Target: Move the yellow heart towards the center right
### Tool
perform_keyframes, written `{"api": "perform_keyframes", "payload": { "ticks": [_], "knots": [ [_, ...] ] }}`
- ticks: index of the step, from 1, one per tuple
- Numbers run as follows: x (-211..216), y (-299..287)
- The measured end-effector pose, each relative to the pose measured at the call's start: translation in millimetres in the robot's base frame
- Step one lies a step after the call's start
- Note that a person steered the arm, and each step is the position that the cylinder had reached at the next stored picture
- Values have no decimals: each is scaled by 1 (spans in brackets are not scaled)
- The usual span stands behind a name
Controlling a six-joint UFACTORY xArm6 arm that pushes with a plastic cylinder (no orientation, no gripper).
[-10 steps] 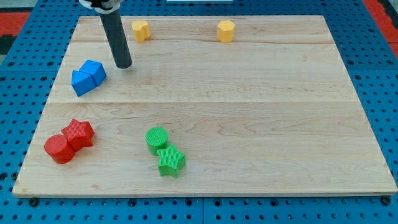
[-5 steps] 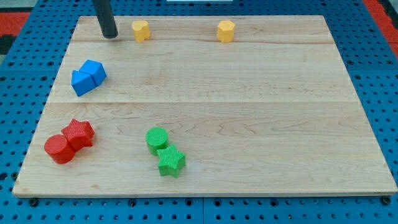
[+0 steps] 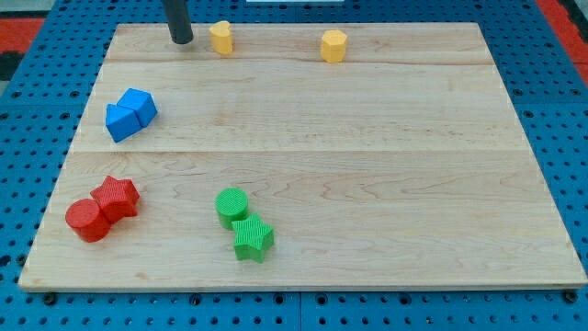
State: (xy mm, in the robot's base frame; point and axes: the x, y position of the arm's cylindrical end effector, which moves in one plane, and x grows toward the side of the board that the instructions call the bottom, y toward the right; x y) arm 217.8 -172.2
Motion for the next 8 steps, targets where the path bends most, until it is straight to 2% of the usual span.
{"api": "perform_keyframes", "payload": {
  "ticks": [1, 2, 3, 4, 5, 6, 7, 8],
  "knots": [
    [-18, 65],
    [40, 166],
    [102, 197],
    [129, 220],
    [136, 188],
    [152, 206],
    [157, 278],
    [166, 264]
  ]
}}
